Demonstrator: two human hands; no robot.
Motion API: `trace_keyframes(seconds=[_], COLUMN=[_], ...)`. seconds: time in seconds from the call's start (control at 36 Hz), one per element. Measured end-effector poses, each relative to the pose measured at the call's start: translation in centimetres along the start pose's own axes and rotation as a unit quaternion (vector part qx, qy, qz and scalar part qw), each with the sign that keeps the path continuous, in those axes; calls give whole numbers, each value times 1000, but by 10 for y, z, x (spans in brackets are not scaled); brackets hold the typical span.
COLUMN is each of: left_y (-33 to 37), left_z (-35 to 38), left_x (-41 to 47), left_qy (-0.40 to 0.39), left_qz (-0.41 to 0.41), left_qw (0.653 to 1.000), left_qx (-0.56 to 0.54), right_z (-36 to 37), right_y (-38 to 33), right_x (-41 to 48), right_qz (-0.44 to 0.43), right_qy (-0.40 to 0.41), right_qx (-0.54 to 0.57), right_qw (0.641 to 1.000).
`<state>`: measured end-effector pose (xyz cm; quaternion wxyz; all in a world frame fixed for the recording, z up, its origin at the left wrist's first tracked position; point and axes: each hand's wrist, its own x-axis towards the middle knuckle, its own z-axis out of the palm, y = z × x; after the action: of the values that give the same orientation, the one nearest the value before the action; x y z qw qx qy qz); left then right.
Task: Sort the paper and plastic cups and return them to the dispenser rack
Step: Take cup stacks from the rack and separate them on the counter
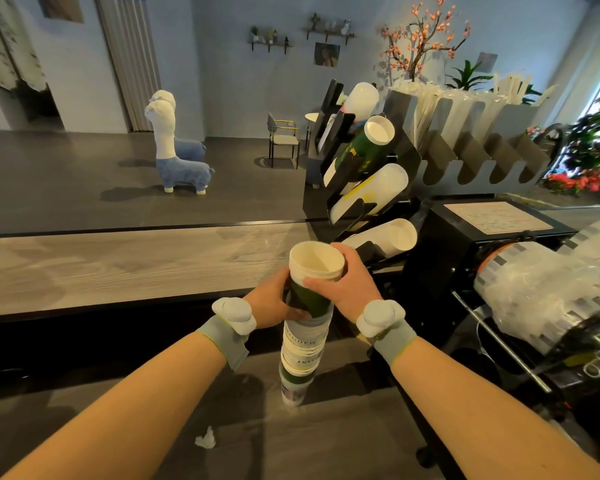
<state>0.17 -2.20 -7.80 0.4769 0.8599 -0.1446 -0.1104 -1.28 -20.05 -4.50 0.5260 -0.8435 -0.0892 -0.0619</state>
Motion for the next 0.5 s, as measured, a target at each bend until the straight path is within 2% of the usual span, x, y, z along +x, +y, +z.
trace_keyframes(seconds=[0.14,0.25,0.33,0.5], left_y=[2,5,15,68], left_z=[7,4,-10,-51], left_x=[-2,-2,-5,-26], left_qy=[0,-24,5,38], left_qz=[28,13,14,106], left_qw=[1000,999,996,967], left_qx=[-7,-30,-86,-228], right_z=[-14,-28,-39,-53], right_y=[-37,-62,-78,-112], right_x=[12,15,16,14], right_qz=[-48,-80,-97,-102], right_qy=[-8,-10,20,39], right_qx=[-5,8,23,87], right_qw=[999,997,995,990])
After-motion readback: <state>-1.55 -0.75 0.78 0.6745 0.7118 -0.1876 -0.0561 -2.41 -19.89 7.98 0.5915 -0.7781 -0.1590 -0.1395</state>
